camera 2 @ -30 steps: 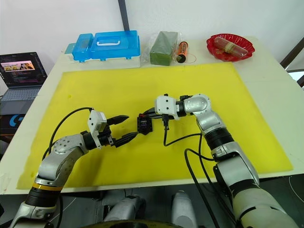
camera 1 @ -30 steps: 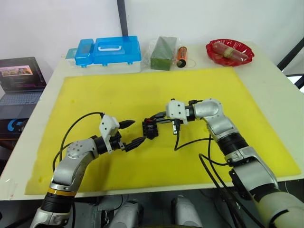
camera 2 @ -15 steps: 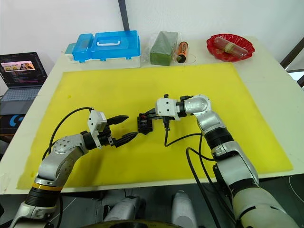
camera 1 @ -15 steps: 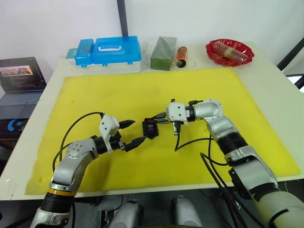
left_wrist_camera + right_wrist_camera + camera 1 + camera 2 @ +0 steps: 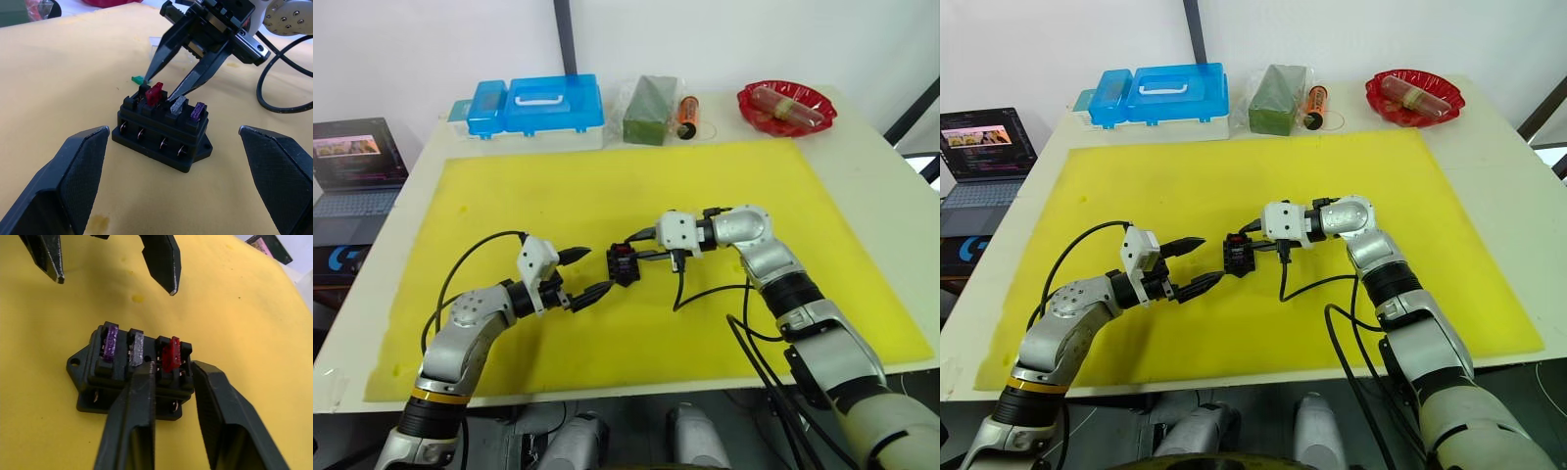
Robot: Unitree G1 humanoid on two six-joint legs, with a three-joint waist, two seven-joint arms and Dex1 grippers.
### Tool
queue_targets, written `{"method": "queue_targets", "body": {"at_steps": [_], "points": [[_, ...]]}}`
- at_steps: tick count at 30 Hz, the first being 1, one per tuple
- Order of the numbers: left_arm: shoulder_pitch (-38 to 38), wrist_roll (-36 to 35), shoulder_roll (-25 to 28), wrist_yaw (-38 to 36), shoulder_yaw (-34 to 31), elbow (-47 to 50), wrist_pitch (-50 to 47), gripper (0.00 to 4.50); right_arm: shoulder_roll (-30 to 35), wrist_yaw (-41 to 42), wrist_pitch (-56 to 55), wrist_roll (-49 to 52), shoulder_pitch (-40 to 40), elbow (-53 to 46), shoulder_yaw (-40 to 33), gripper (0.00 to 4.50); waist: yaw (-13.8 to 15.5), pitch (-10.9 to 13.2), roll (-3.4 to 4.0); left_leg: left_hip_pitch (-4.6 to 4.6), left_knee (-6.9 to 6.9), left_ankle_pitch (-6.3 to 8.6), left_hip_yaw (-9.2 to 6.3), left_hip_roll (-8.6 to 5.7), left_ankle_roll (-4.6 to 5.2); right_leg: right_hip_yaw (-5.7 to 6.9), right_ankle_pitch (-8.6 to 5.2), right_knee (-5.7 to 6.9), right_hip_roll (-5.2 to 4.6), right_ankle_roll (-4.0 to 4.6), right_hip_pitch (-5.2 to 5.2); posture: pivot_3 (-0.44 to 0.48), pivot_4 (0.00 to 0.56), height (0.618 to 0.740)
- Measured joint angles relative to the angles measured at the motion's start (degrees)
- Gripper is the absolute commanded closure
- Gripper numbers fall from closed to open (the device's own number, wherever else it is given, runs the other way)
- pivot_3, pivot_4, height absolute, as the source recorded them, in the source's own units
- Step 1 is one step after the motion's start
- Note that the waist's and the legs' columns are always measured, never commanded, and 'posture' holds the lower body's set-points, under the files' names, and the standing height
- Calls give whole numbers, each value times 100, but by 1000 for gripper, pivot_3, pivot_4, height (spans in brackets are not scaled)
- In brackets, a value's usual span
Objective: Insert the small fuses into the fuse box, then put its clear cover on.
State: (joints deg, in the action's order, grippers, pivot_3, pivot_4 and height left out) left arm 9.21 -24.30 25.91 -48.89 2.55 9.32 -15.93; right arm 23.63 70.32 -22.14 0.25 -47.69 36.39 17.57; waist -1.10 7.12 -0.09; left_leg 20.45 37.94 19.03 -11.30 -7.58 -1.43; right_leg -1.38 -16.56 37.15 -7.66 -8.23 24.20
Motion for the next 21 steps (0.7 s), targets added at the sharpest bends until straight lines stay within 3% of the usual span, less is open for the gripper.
{"method": "queue_targets", "body": {"at_steps": [6, 18, 21], "points": [[1, 0, 3, -2, 0, 0, 0, 0, 0, 96, 187, 82, 2, -35, -14, 3372, 1, 0, 0, 0, 0, 0, 0, 0, 0, 0, 0, 0, 0, 0, 0, 0, 150, 740], [2, -2, 5, -2, -2, 0, 3, 0, -69, 211, 2079, 1026, 256, -1375, -373, 3372, 6, 0, 0, 2, 0, 0, -1, 1, 0, 0, 0, 1, -1, 0, 1, 0, 150, 740], [4, -3, 4, -2, -2, 0, 6, 0, -89, 78, 2309, 1003, 266, -1418, -379, 3965, 11, 0, 0, 2, 0, 0, -1, 0, 0, 0, 0, 0, -1, 0, 1, 0, 150, 740]]}}
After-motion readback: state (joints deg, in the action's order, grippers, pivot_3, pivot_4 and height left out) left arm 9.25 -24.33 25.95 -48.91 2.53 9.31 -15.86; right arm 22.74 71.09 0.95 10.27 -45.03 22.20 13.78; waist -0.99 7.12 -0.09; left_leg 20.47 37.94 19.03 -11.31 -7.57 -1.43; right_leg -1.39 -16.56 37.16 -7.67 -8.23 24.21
